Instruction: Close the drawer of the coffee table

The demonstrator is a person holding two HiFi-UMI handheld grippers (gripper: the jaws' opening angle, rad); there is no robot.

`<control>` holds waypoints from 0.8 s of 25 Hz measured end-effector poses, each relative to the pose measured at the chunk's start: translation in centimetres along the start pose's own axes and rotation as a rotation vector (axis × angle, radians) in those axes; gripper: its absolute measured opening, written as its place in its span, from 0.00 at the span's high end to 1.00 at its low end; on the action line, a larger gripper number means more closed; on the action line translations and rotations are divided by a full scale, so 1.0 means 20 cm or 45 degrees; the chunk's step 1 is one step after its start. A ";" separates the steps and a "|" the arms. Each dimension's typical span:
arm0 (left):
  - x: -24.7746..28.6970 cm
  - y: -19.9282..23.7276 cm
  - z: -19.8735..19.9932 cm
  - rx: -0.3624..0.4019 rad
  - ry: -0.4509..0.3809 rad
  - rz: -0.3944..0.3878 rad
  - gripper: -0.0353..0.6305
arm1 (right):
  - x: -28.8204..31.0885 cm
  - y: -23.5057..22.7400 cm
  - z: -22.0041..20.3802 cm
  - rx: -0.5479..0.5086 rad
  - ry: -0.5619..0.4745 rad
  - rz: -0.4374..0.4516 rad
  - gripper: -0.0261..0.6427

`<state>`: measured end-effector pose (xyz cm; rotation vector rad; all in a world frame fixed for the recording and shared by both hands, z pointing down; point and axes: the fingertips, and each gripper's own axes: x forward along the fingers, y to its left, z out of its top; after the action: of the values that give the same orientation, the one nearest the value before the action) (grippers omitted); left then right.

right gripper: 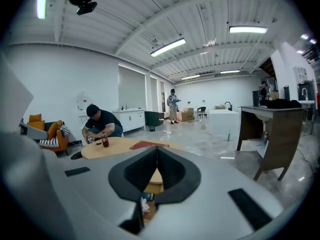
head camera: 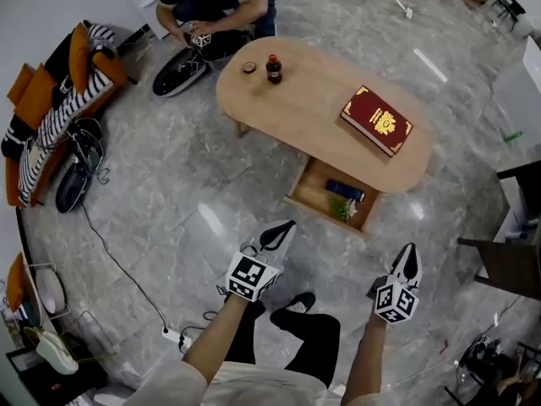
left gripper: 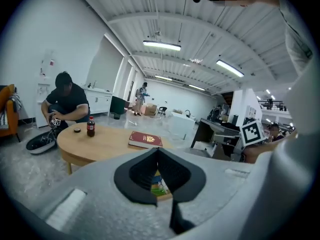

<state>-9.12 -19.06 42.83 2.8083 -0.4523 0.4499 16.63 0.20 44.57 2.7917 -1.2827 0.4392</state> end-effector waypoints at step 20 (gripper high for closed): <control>0.48 0.90 -1.29 0.504 -0.094 0.211 0.93 | 0.54 -0.32 -1.60 -0.391 -0.075 0.748 0.94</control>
<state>-13.28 -30.33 73.49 3.1901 -0.6819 0.5201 20.50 1.18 78.69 2.1631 -1.9849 0.1505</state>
